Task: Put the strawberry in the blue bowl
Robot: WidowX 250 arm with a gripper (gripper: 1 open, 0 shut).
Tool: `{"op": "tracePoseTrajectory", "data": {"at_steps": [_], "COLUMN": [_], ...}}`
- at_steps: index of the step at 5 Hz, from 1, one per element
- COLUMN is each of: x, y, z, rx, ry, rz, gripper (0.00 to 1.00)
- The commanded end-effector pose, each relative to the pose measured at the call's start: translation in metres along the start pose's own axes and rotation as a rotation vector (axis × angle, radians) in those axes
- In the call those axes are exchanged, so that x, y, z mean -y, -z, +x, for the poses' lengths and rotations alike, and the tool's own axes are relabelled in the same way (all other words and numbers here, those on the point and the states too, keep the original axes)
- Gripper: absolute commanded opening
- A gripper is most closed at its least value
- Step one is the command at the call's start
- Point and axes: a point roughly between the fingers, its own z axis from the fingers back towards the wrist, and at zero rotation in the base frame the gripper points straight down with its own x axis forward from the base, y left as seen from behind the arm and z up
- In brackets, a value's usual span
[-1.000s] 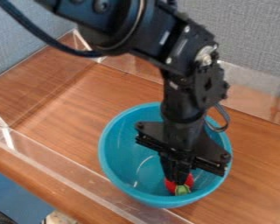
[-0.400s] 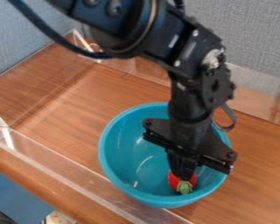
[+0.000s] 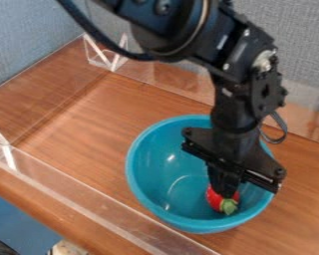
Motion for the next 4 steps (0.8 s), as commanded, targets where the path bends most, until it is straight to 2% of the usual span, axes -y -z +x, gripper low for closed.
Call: {"op": "tracePoseTrajectory", "data": {"at_steps": [1,2,3,4], "x": [-0.008,-0.021,-0.038,-0.053], "y": [0.014,0.025,0.03,0.041], "z": [-0.004,-0.005,-0.014,-0.027], "rx": [-0.037,-0.057,-0.08,-0.117], "ry": [-0.006,-0.035,-0.073,-0.107], "rz": [0.012,0.023,0.034,0.041], "gripper": [0.0,0.0,0.0,0.0]}}
